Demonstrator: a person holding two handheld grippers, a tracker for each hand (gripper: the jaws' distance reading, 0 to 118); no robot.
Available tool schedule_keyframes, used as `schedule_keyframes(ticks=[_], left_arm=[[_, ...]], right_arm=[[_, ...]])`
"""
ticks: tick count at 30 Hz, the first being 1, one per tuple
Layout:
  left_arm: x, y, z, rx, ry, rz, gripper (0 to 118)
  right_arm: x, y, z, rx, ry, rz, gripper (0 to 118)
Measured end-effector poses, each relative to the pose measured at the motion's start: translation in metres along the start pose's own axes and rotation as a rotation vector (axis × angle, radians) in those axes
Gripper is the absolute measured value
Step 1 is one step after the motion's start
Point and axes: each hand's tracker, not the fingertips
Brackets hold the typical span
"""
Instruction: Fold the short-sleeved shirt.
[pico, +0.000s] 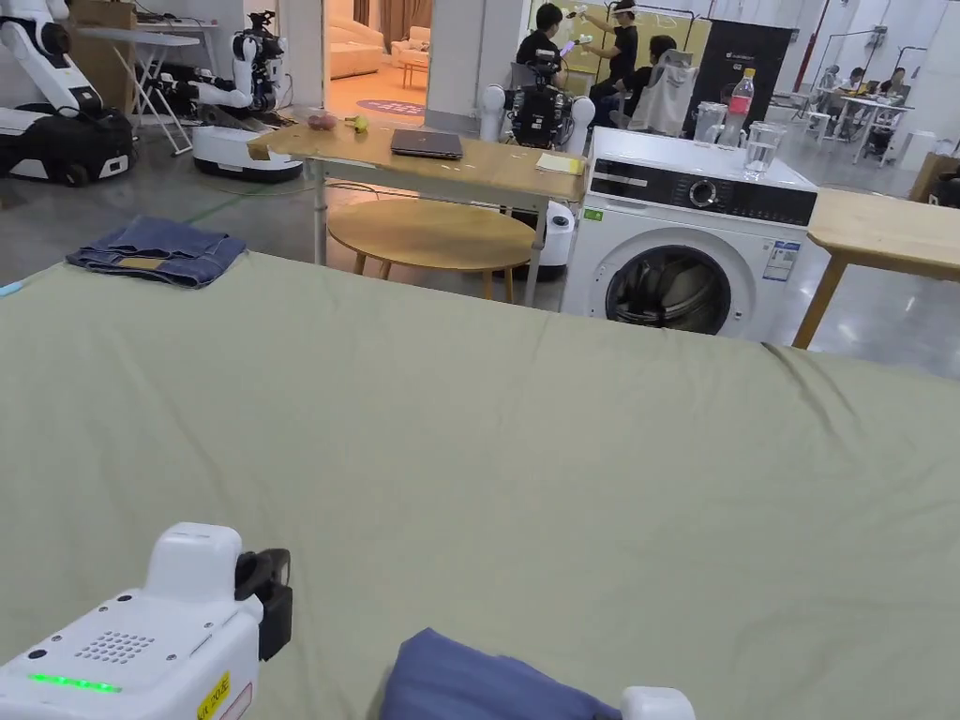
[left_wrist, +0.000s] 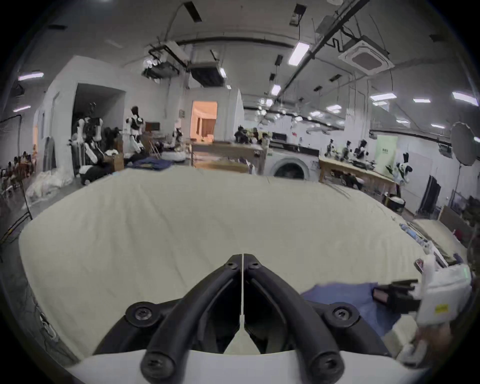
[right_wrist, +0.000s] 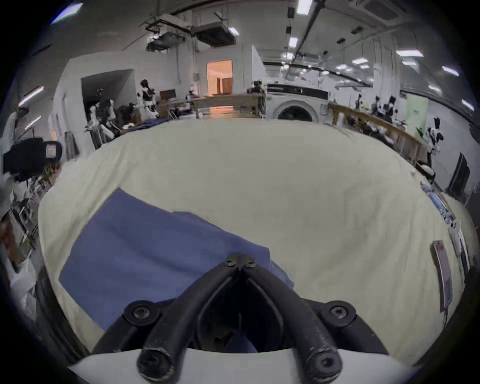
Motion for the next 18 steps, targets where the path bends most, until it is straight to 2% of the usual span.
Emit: schedule_keyframes(ticks=[4, 7, 8, 10, 12, 14, 18], left_arm=[[-0.013, 0.000, -0.016, -0.193, -0.145, 0.037, 0], [-0.024, -0.003, -0.030, -0.314, -0.300, 0.138, 29], [-0.027, -0.004, -0.034, -0.349, -0.348, 0.186, 46], [-0.034, -0.008, -0.045, -0.416, -0.453, 0.291, 69], [-0.040, -0.013, -0.057, -0.475, -0.542, 0.395, 72], [-0.041, -0.020, -0.070, -0.545, -0.628, 0.451, 81], [-0.034, -0.037, -0.097, -0.684, -0.714, 0.508, 81]], right_arm=[[0.000, 0.005, -0.003, -0.016, -0.016, 0.015, 0], [0.004, 0.005, -0.005, -0.028, -0.016, -0.006, 0], [0.005, 0.005, -0.005, -0.029, -0.012, -0.010, 0], [0.006, 0.005, -0.005, -0.031, -0.005, -0.013, 0], [0.006, 0.005, -0.004, -0.033, 0.000, -0.013, 0], [0.007, 0.006, -0.004, -0.034, 0.002, -0.007, 0], [0.007, 0.006, -0.005, -0.036, 0.004, -0.003, 0]])
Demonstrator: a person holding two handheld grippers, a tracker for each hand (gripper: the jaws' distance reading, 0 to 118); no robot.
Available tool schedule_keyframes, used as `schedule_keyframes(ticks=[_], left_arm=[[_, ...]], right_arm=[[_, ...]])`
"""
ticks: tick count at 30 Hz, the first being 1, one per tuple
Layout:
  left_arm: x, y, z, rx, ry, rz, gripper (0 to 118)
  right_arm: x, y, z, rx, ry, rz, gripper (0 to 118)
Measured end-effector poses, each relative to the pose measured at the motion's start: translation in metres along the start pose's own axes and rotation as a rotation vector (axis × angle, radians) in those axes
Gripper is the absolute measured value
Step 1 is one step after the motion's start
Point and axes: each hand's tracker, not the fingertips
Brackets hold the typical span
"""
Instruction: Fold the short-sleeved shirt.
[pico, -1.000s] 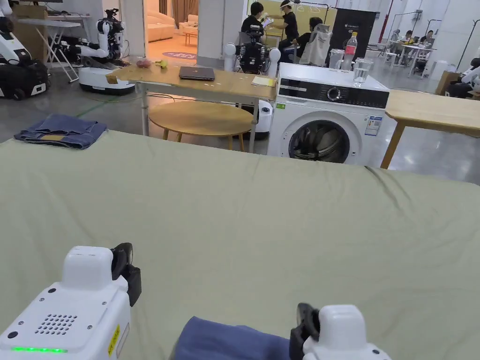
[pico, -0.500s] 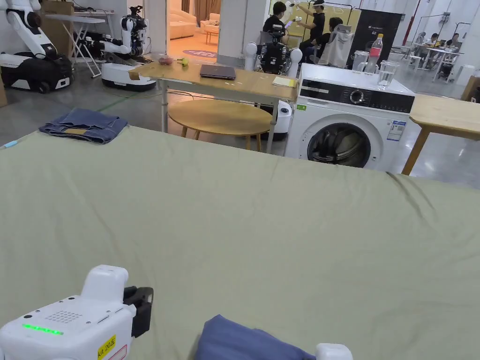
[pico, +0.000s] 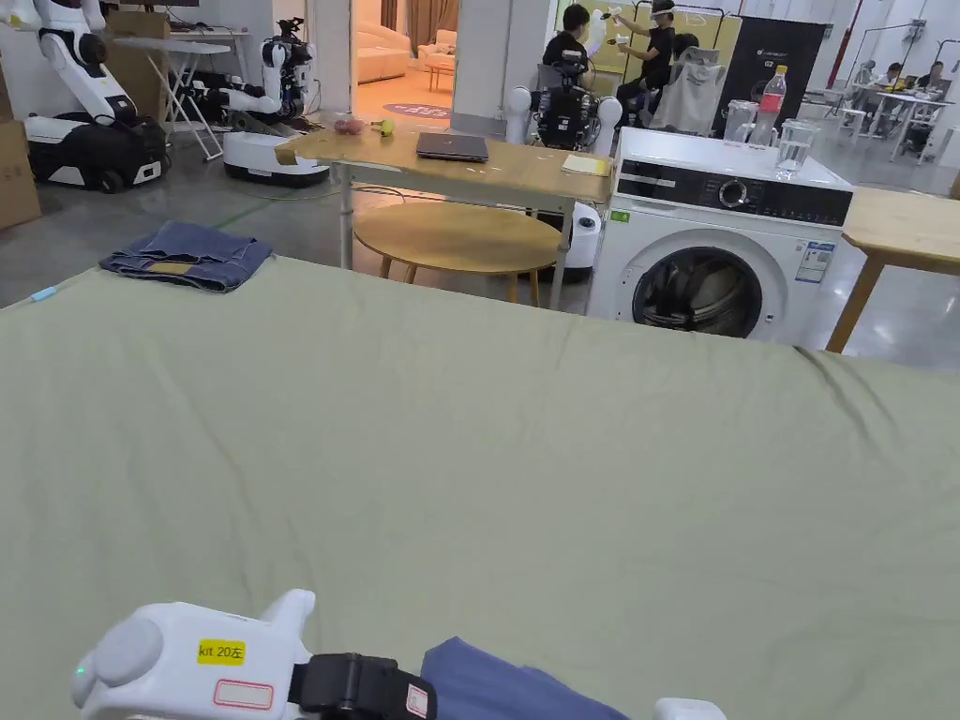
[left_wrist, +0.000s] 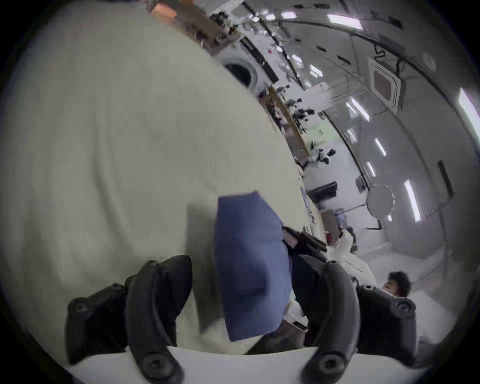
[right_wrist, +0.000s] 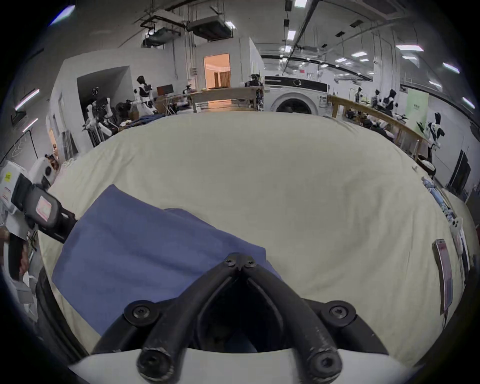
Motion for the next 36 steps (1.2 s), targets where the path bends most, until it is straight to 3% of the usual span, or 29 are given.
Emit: schedule_keyframes(ticks=[4, 8, 11, 17, 23, 26, 36], left_arm=[[-0.010, 0.003, -0.035, -0.090, -0.048, 0.035, 81], [-0.014, 0.004, -0.053, -0.066, -0.148, 0.099, 80], [-0.010, -0.001, -0.065, -0.067, -0.148, 0.079, 55], [-0.019, -0.010, -0.065, -0.058, -0.142, 0.050, 28], [-0.024, -0.009, -0.059, -0.042, -0.174, 0.140, 24], [-0.012, -0.003, -0.046, -0.044, -0.179, 0.143, 24], [0.014, 0.030, 0.075, 0.048, -0.040, 0.102, 24]], right_arm=[[-0.001, 0.000, 0.001, 0.000, -0.002, 0.002, 0], [0.000, 0.000, 0.001, 0.001, -0.003, 0.003, 0], [0.000, 0.000, 0.001, 0.001, -0.002, 0.001, 0], [0.001, -0.001, 0.002, 0.008, 0.007, -0.004, 0], [-0.003, 0.003, 0.014, 0.077, 0.008, 0.062, 0], [-0.003, 0.013, 0.026, 0.169, -0.039, 0.108, 0], [0.000, 0.053, 0.039, 0.339, -0.050, 0.107, 0]])
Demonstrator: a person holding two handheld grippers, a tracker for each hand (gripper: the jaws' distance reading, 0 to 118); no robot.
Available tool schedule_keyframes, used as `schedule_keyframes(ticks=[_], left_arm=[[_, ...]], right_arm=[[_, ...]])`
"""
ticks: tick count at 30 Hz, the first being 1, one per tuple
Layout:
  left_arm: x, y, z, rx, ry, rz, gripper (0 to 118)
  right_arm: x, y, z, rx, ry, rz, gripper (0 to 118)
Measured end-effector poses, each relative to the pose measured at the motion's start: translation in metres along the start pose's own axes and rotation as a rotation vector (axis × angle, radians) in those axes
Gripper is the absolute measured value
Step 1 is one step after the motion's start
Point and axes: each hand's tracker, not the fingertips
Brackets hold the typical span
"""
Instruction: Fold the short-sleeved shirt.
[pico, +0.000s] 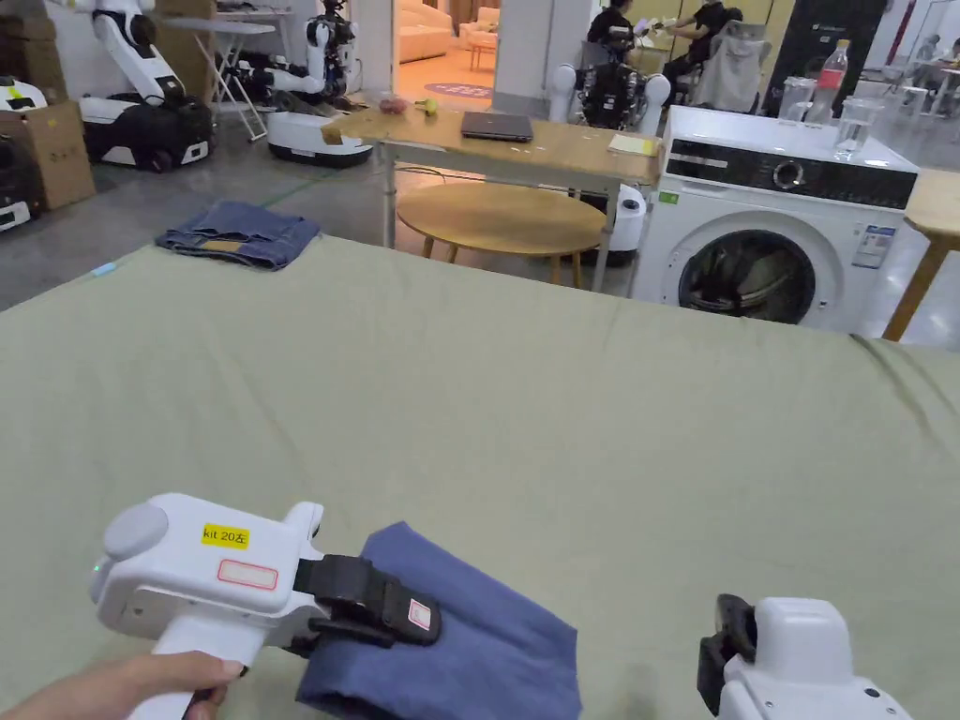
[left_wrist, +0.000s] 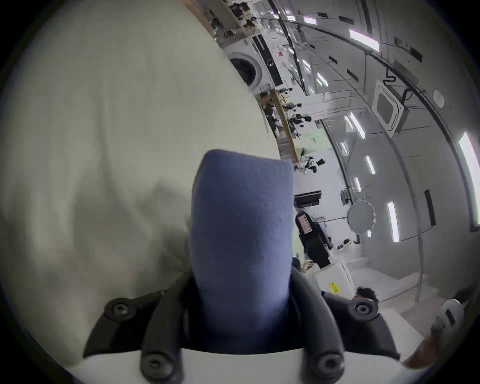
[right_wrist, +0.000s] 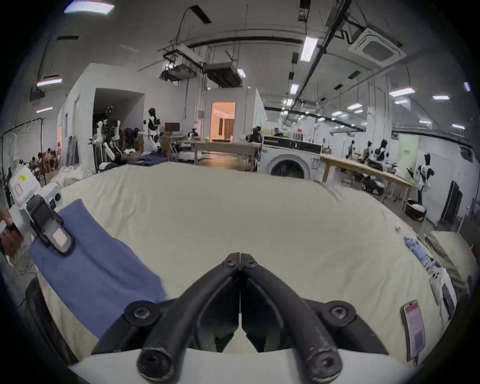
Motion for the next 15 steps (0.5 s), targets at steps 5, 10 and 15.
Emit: schedule_keyframes(ticks=[5, 10, 15], left_arm=[[-0.009, 0.032, 0.091, 0.022, 0.162, -0.015, 24], [-0.030, 0.069, 0.178, 0.045, 0.319, 0.017, 24], [-0.054, 0.091, 0.246, 0.053, 0.500, 0.069, 24]], right_arm=[[-0.012, 0.008, -0.003, 0.024, 0.018, 0.000, 0], [-0.023, 0.006, -0.009, 0.016, 0.043, 0.001, 0], [-0.025, 0.001, -0.011, -0.005, 0.045, 0.004, 0]])
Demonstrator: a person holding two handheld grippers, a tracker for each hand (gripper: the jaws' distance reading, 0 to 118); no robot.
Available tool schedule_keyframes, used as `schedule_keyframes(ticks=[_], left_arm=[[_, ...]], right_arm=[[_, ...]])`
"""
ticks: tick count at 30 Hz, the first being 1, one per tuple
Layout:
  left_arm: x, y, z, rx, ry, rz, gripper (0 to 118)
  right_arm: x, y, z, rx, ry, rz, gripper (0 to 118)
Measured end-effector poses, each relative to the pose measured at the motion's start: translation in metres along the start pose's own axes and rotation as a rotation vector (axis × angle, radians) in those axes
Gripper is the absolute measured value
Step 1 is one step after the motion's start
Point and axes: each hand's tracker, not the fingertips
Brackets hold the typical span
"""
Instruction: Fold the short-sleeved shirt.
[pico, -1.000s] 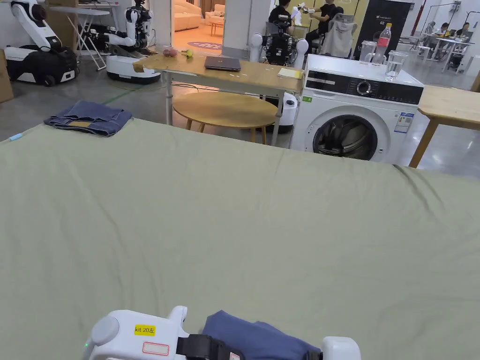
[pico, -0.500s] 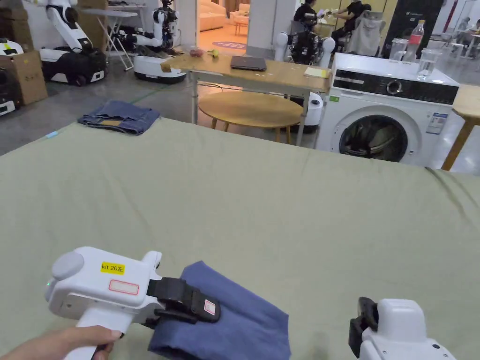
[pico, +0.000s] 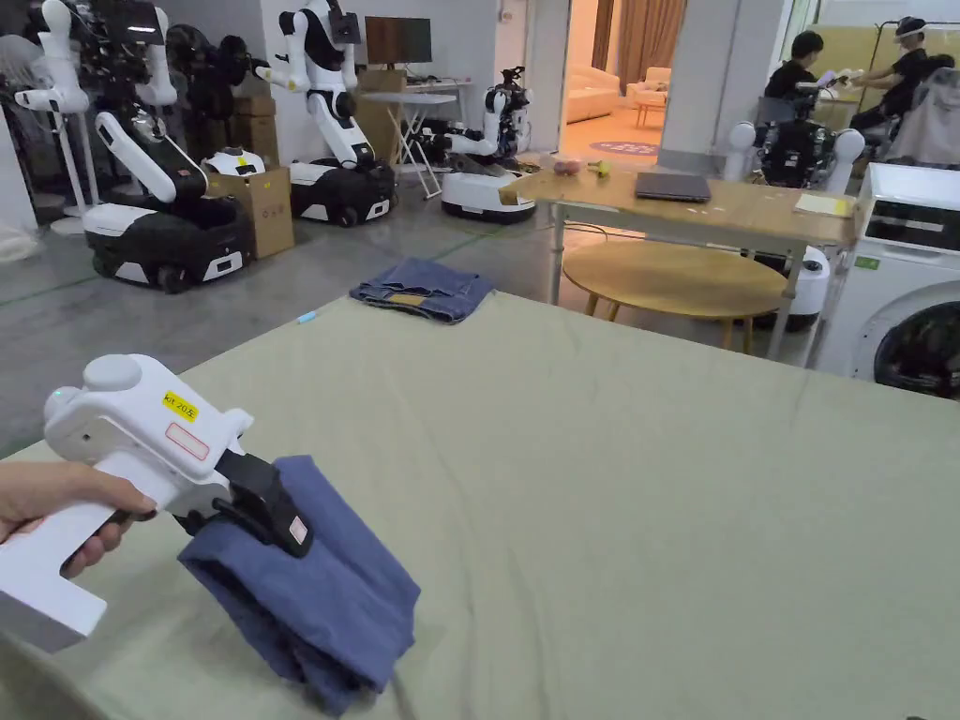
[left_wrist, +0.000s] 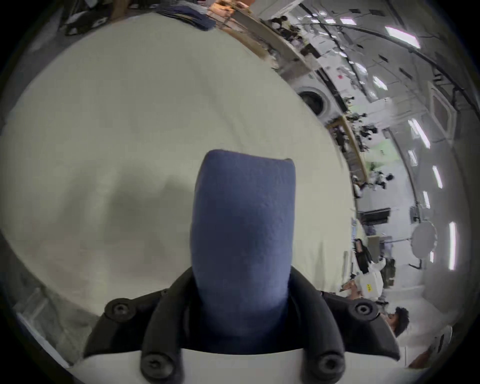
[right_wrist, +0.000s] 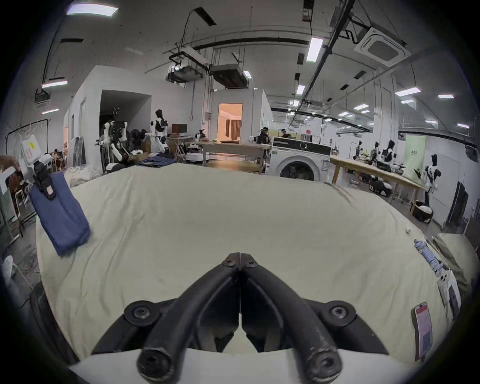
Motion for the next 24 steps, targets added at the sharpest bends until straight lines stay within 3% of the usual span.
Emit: schedule_keyframes(ticks=[8, 14, 17, 22, 24], left_arm=[[-0.041, -0.003, 0.011, -0.015, 0.208, 0.101, 24], [-0.052, -0.009, -0.001, -0.001, 0.372, 0.063, 54], [-0.046, -0.016, 0.012, 0.037, 0.429, 0.051, 62], [-0.034, -0.017, 0.053, 0.190, 0.530, -0.003, 64], [-0.029, -0.018, 0.062, 0.263, 0.505, -0.011, 64]], right_arm=[[0.008, -0.009, -0.003, -0.045, -0.014, -0.003, 0], [0.012, -0.013, -0.003, -0.060, -0.022, -0.002, 0], [0.015, -0.013, -0.002, -0.063, -0.022, -0.003, 0], [0.015, -0.011, -0.001, -0.059, -0.020, -0.009, 0], [0.015, -0.011, -0.001, -0.053, -0.020, -0.019, 0]])
